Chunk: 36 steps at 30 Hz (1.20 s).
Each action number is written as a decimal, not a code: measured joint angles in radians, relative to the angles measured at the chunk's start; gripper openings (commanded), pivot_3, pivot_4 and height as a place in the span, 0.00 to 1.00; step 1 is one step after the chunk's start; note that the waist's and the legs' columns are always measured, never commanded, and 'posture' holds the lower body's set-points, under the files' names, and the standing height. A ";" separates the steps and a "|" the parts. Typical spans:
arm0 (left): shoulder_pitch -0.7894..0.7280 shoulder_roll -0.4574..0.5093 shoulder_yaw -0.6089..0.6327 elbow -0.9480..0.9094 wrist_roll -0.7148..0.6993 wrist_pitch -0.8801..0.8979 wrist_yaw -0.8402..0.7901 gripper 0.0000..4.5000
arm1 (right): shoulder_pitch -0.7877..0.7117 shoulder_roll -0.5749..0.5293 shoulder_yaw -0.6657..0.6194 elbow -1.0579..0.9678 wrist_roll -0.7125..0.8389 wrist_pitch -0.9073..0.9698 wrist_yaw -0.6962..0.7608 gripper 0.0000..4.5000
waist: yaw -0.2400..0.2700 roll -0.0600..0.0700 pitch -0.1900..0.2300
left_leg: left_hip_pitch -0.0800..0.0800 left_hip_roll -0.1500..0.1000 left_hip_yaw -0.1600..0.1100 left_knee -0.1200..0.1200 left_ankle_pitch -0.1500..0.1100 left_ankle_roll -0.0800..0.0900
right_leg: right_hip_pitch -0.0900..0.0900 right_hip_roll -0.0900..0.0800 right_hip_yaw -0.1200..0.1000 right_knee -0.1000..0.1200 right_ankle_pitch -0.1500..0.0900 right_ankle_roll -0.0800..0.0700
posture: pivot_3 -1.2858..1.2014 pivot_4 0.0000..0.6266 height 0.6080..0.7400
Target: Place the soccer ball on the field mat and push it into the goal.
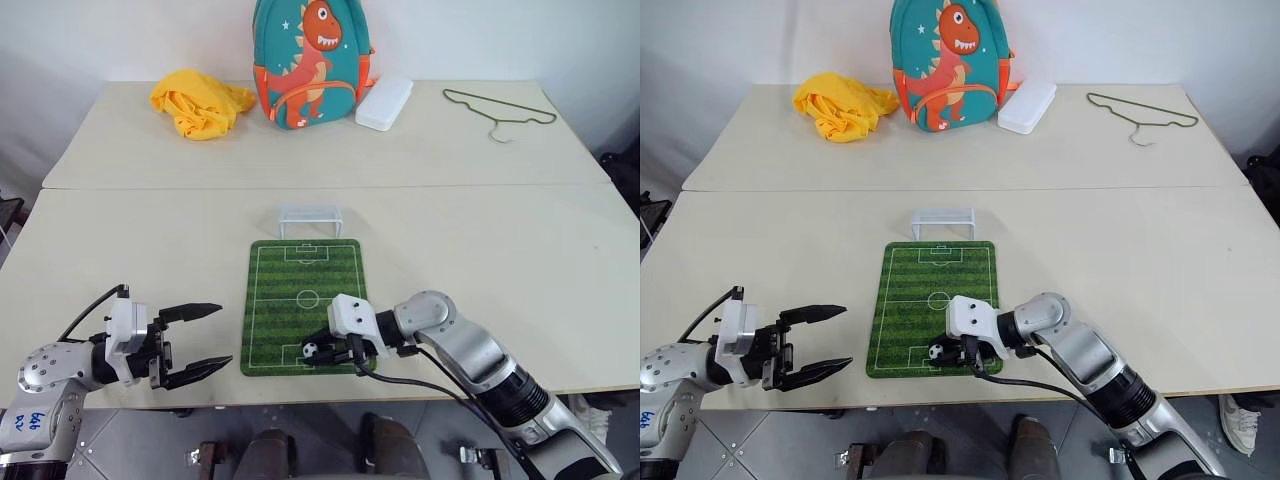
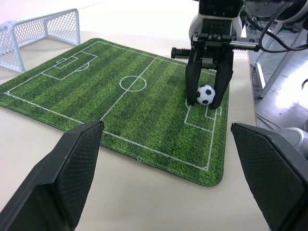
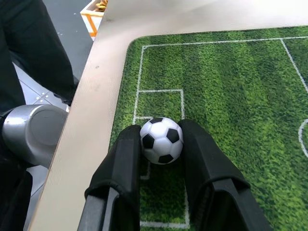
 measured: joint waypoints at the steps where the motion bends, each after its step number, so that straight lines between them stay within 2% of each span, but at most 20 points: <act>1: 0.000 0.000 0.000 0.000 0.000 0.000 0.000 1.00 | 0.000 0.000 0.000 0.000 -0.001 0.000 0.001 0.19 | 0.000 0.000 0.000 | 0.000 0.000 0.000 0.000 0.000 0.000 | 0.000 0.000 0.000 0.000 0.000 0.000 | 0.52 0.24 1.00; 15: 0.007 -0.001 0.000 0.000 0.000 0.000 0.000 1.00 | 0.012 0.036 -0.001 0.037 -0.029 -0.083 0.003 0.19 | 0.000 0.000 0.000 | 0.000 0.000 0.000 0.000 0.000 0.000 | 0.000 0.000 0.000 0.000 0.000 0.000 | 0.52 0.24 1.00; 21: 0.007 -0.003 0.000 0.001 0.000 -0.004 0.003 1.00 | 0.010 0.038 -0.001 0.037 -0.026 -0.075 0.017 0.65 | 0.000 0.000 0.000 | 0.000 0.000 0.000 0.000 0.000 0.000 | 0.000 0.000 0.000 0.000 0.000 0.000 | 0.52 0.24 1.00; 31: 0.013 -0.004 0.000 0.002 -0.002 -0.004 0.000 1.00 | -0.001 0.059 -0.019 0.046 -0.009 -0.109 0.023 0.65 | 0.000 0.000 0.000 | 0.000 0.000 0.000 0.000 0.000 0.000 | 0.000 0.000 0.000 0.000 0.000 0.000 | 0.52 0.24 1.00; 36: 0.018 -0.006 0.002 0.005 -0.007 -0.005 -0.010 1.00 | 0.002 0.051 -0.110 0.019 0.080 -0.130 0.054 0.65 | 0.001 0.000 0.000 | 0.000 0.000 0.000 0.000 0.000 0.000 | 0.000 0.000 0.000 0.000 0.000 0.000 | 0.52 0.24 1.00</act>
